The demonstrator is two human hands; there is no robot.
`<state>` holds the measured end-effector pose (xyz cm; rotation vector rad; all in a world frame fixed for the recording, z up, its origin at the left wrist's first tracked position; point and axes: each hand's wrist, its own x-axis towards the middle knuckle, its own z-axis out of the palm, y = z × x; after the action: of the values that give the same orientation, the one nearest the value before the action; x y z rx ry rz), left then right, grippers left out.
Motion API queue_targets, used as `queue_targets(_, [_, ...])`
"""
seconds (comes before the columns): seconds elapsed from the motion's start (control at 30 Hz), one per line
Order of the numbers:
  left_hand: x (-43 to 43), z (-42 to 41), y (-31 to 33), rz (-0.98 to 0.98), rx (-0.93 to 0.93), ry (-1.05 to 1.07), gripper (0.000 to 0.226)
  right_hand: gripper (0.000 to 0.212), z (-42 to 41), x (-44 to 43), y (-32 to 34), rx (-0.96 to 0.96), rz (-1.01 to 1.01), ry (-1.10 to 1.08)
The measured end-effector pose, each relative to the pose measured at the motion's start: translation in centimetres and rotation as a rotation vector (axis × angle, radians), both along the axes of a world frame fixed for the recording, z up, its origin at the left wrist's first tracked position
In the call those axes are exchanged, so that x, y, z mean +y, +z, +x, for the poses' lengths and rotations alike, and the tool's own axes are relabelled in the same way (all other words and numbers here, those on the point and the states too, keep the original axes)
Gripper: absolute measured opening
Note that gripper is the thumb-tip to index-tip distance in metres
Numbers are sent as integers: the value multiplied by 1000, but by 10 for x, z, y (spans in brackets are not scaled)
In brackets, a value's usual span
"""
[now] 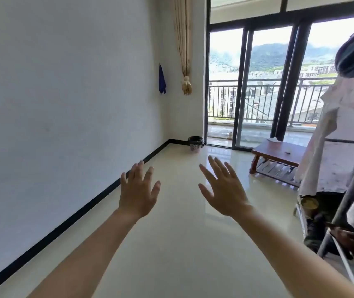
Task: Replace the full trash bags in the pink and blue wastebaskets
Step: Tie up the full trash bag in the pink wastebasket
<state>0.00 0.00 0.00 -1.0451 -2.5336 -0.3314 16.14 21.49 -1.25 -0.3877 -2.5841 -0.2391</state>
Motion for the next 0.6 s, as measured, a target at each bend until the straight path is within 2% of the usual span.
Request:
queue_targets(0.13, [79,-48,-2,-97,-35,-30,59,67,-45,85,-2,-100,-33,-55])
queue_targets(0.3, [145,-128,7,-100,41,-48,58,70,-130,167,-2,-55,-153,-95])
queue_targets(0.6, [260,-339,-22,-100,-11,-38,59,71,-337,274,-40,-198,-126,-56])
